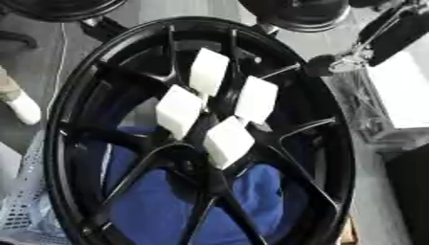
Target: Pull the pin out of the wheel hub.
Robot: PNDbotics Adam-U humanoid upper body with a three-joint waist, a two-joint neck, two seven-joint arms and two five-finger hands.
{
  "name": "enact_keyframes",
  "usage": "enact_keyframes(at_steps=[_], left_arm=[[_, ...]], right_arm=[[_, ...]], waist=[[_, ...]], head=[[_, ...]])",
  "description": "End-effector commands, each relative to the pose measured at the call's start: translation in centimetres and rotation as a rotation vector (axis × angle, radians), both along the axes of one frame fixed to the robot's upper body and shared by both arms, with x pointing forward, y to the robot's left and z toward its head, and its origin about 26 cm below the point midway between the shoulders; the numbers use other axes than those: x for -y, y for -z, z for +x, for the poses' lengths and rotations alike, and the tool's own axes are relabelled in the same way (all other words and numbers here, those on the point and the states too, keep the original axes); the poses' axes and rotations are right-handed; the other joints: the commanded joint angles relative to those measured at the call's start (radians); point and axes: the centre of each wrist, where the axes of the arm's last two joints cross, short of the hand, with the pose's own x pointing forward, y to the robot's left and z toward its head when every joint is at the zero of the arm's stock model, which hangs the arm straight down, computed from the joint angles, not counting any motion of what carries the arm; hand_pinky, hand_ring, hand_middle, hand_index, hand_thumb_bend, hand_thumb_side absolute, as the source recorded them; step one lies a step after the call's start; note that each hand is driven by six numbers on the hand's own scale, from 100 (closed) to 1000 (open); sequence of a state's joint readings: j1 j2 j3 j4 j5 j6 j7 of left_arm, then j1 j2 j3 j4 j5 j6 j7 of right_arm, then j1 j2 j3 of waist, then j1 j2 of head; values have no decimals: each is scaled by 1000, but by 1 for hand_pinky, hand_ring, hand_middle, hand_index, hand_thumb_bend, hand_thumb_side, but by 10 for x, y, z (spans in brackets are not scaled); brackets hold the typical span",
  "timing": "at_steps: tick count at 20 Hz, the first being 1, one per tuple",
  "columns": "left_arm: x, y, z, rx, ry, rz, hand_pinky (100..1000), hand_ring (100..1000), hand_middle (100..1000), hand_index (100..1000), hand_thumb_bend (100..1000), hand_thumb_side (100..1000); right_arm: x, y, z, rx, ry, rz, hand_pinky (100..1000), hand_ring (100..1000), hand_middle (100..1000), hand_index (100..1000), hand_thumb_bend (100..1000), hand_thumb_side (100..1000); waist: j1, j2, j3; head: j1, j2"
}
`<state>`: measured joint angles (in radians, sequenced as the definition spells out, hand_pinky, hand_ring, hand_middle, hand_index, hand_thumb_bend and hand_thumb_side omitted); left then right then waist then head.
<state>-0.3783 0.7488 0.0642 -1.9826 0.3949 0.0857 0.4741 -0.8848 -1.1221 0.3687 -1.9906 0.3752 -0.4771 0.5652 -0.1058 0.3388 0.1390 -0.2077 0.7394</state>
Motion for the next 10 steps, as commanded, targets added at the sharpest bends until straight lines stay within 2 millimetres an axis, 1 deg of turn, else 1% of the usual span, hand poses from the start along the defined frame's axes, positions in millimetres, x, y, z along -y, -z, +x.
enact_keyframes(at_steps=[1, 6, 10], left_arm=[[0, -10, -5, 25, 3, 37, 759, 703, 756, 755, 273, 836], [0, -10, -4, 23, 4, 35, 759, 702, 755, 754, 273, 837], [0, -9, -4, 21, 4, 31, 759, 702, 755, 753, 272, 838]], right_arm=[[-2, -7, -5, 12, -18, -20, 874, 857, 805, 862, 387, 237], [-12, -5, -4, -23, -55, -40, 869, 852, 796, 856, 381, 212], [-17, 2, -1, -65, -61, -60, 865, 848, 789, 855, 367, 208]], waist=[[6, -19, 1], [7, -20, 2], [7, -20, 3]], head=[[1, -8], [1, -5], [0, -1]])
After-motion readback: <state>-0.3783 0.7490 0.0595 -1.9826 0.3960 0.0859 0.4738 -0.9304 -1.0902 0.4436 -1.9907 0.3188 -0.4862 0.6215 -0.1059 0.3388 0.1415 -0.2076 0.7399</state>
